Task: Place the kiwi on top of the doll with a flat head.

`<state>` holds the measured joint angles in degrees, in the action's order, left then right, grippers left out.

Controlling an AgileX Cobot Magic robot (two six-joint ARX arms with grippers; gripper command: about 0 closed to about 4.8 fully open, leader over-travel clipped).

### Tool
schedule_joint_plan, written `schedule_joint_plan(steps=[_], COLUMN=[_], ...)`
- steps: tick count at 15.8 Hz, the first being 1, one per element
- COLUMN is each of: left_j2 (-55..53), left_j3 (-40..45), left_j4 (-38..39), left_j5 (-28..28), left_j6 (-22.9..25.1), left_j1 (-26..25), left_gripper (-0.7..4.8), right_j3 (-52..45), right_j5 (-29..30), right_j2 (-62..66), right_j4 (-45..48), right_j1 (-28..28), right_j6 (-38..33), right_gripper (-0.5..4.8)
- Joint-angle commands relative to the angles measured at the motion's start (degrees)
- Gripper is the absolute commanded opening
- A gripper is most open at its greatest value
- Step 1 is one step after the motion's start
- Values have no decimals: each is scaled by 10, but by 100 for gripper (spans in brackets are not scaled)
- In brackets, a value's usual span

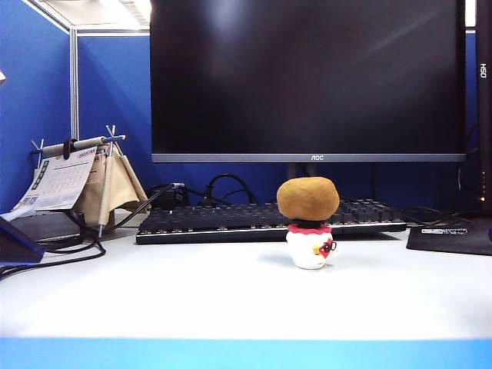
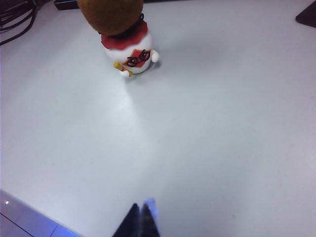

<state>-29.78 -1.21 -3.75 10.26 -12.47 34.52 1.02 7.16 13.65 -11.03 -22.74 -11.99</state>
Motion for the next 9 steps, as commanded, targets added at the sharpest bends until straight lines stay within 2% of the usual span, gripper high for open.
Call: schedule_joint_plan(steps=[1, 9], left_j2=[-1, 0], left_j3=[0, -1], left_j4=[-6, -14], left_j5=[2, -1], left_j6=[0, 0], left_j1=[0, 0], left_gripper=[-5, -5], right_j3=[-2, -2], right_j5=[0, 0], right_j2=[-1, -1], right_j4=[2, 2], right_j1=[0, 0], right_j6=[0, 0], right_gripper=[0, 0])
